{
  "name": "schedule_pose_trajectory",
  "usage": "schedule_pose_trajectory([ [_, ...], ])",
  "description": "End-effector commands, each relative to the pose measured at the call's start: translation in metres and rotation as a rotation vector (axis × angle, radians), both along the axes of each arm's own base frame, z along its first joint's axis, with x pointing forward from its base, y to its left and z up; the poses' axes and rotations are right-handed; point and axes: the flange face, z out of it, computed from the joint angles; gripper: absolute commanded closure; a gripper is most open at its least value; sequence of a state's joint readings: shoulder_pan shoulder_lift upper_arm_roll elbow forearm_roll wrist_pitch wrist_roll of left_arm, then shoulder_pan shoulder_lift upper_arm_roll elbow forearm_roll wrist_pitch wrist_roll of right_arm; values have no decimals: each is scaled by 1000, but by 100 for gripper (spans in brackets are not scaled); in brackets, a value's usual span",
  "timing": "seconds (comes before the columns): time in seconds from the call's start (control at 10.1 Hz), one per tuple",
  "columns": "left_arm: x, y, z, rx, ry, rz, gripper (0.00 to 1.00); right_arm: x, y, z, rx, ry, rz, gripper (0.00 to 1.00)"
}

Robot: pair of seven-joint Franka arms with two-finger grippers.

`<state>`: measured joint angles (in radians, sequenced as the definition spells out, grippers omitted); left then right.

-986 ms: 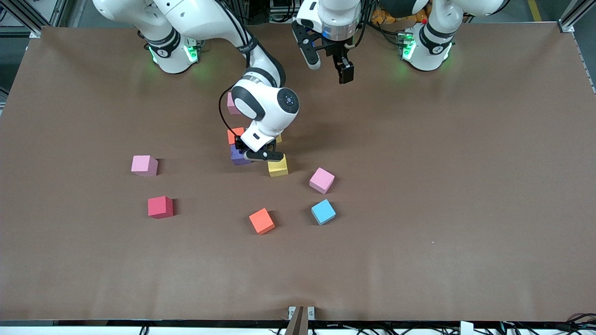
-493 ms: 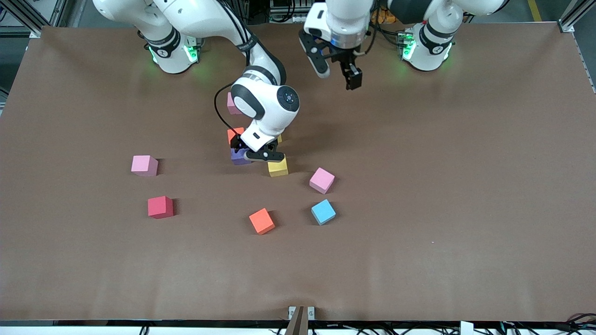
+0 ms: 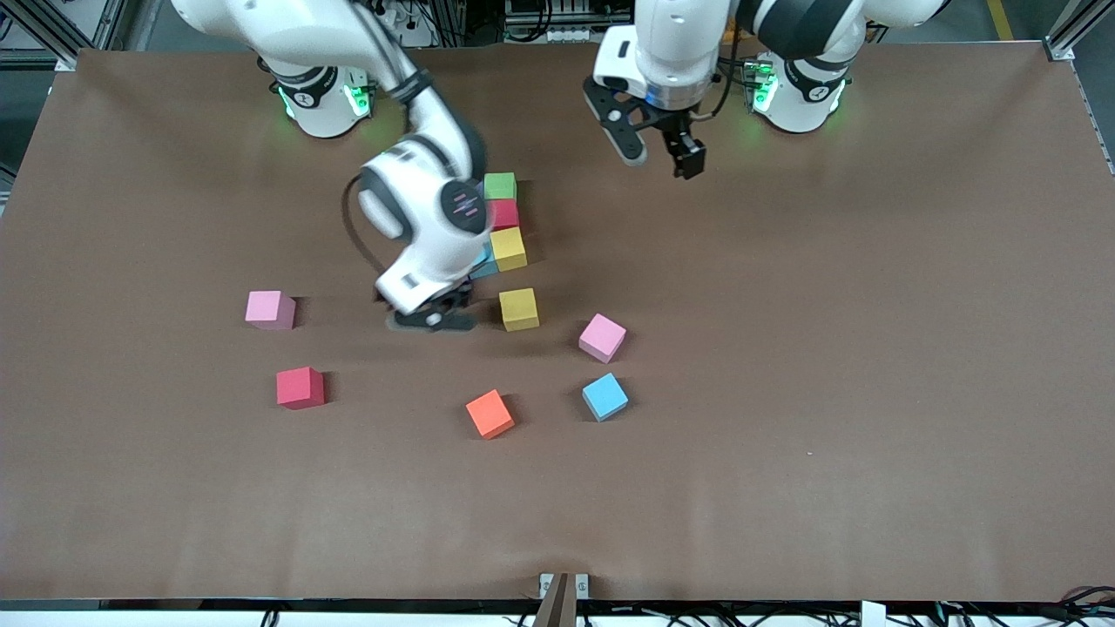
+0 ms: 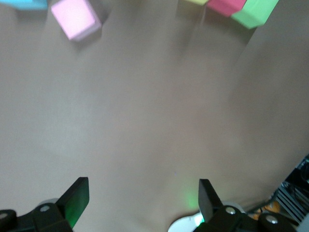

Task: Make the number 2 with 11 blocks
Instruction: 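Open the right gripper to release the violet cube, then grasp the pink cube with the right gripper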

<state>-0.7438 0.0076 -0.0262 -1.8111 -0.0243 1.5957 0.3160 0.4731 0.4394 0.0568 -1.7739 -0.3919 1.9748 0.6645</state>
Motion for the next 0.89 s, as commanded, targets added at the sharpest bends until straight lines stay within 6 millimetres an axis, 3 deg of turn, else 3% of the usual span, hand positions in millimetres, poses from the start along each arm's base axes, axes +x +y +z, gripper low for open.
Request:
schedule_pose_trajectory([
  [0.0,26,43,-1,49,29,64,0,34,-79,8,75,61,14,0],
  [0.3,63,94,19,35,37,120,0,73,-163,10,183,57,171,0],
  [0.49,89,116,45,79,2,145,0,93,-204,-9,212,23,280,0],
  [0.59,92,122,64,81,-5,158,0,100,-219,-26,227,-2,315,0],
  [0.79,103,141,90,77,-61,194,0,105,-229,-47,262,-23,286,0],
])
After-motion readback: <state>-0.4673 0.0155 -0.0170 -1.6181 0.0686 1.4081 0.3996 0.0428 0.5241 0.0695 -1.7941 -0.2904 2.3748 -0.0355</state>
